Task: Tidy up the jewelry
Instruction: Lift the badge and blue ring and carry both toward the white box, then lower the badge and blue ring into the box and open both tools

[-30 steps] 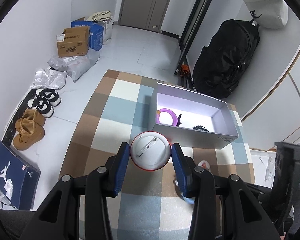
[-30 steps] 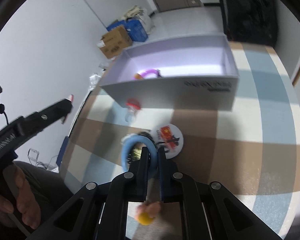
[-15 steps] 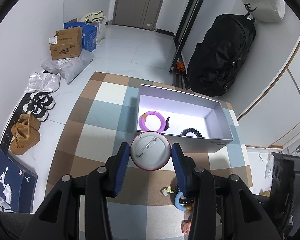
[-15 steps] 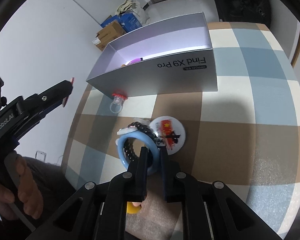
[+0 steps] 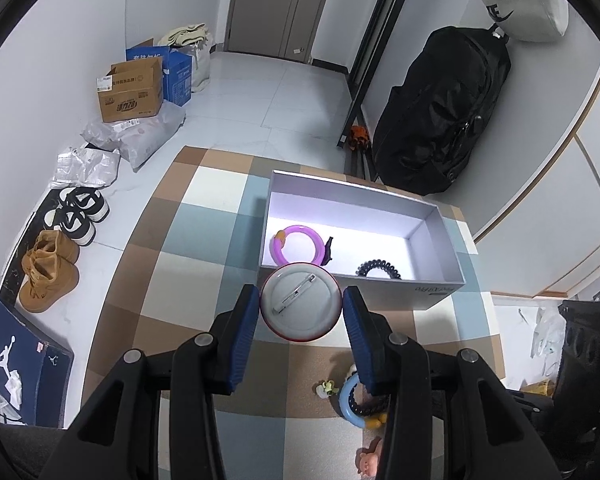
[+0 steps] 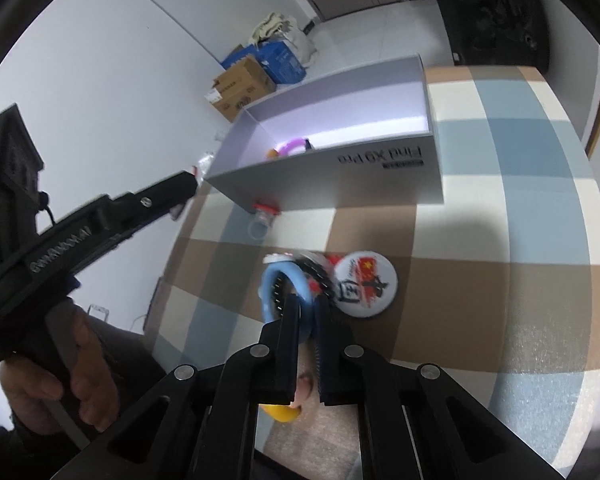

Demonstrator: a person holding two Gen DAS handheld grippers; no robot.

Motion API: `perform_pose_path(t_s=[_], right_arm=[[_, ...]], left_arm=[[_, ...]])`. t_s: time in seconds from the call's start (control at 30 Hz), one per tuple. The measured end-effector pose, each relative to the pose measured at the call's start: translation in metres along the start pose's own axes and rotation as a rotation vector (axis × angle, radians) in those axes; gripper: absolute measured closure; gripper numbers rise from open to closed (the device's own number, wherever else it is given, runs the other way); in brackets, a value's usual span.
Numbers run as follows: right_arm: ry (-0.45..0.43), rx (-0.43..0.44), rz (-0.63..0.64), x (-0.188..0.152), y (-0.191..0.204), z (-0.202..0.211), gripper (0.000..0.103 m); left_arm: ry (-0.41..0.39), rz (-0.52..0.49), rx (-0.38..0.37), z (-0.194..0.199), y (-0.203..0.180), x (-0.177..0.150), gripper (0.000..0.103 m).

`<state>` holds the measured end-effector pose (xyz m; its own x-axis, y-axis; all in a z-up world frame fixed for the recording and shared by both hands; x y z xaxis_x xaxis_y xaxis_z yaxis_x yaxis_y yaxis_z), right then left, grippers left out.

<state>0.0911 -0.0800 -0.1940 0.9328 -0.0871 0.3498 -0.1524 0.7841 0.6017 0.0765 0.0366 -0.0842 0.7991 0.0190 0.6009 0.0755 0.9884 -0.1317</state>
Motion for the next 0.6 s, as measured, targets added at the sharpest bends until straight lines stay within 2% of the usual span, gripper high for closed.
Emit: perform_pose_path(t_s=[0.3,0.6], right_arm=[[-0.125,0.111,0.011,0.026,0.02,0.036,0.097],[-0.201,0.146,-0.024,0.066,0.023,0.049,0.097]], left_arm=[[-0.041,0.022,-0.051,0.0,-0.002,0.017,0.066],[-0.055,0.013,-0.11,-0.012,-0.01,0.036,0.066]])
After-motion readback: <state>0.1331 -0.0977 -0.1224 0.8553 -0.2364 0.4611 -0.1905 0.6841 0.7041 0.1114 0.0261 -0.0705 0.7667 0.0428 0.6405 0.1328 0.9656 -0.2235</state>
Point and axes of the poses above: each gripper's, at about its wrist camera, not at the fingertips, and z roughly against the way its jaws point, y to its left, x to its top, the point moved 4 cm from there along -z, roughly the way its jaws point, and after that the axes turned 10 degrees about -z, right-handed, at the moved point
